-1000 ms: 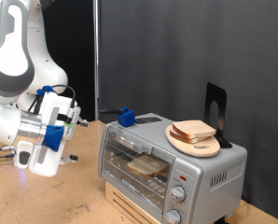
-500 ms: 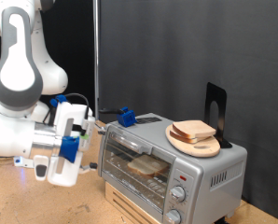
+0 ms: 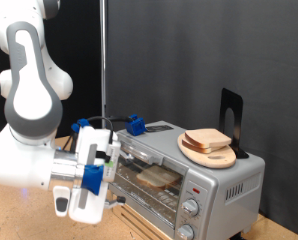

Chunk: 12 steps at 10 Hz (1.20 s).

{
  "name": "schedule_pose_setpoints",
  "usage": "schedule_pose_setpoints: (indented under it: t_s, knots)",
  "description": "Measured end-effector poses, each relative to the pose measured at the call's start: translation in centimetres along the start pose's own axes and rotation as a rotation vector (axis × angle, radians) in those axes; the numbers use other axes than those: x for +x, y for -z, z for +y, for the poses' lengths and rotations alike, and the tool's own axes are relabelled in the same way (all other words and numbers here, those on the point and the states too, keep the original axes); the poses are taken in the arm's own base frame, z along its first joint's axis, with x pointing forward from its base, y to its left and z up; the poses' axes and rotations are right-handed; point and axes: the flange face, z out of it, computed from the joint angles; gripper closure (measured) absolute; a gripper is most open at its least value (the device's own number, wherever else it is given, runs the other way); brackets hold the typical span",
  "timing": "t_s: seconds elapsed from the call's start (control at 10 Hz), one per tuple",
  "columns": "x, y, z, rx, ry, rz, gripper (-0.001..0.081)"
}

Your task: Make a piece of toast with the oven

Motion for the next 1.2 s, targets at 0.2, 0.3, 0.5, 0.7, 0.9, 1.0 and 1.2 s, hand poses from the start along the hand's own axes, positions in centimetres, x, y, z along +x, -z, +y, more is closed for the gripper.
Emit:
schedule_pose_setpoints:
  t_s: [0.2, 0.3, 0.5, 0.7, 0.9, 1.0, 1.2]
  knots:
    - [2.3, -1.0, -0.4, -0.008, 0.013, 0.05, -0.0002]
    - [3.5, -1.6, -0.6, -0.011, 0.022, 0.077, -0.0002]
    - [2.7, -1.6, -0.2, -0.051, 0.017, -0.022, -0.0002]
    - [1.8, -0.3, 0.4, -0.172, 0.002, -0.17, -0.0002]
    - [2.4, 0.7, 1.1, -0.305, -0.008, -0.216, -0.0002]
    - [3.3, 0.9, 1.4, -0.349, -0.014, -0.219, -0.0002]
    - [5.5, 0.6, 1.6, -0.345, -0.021, -0.204, -0.0002]
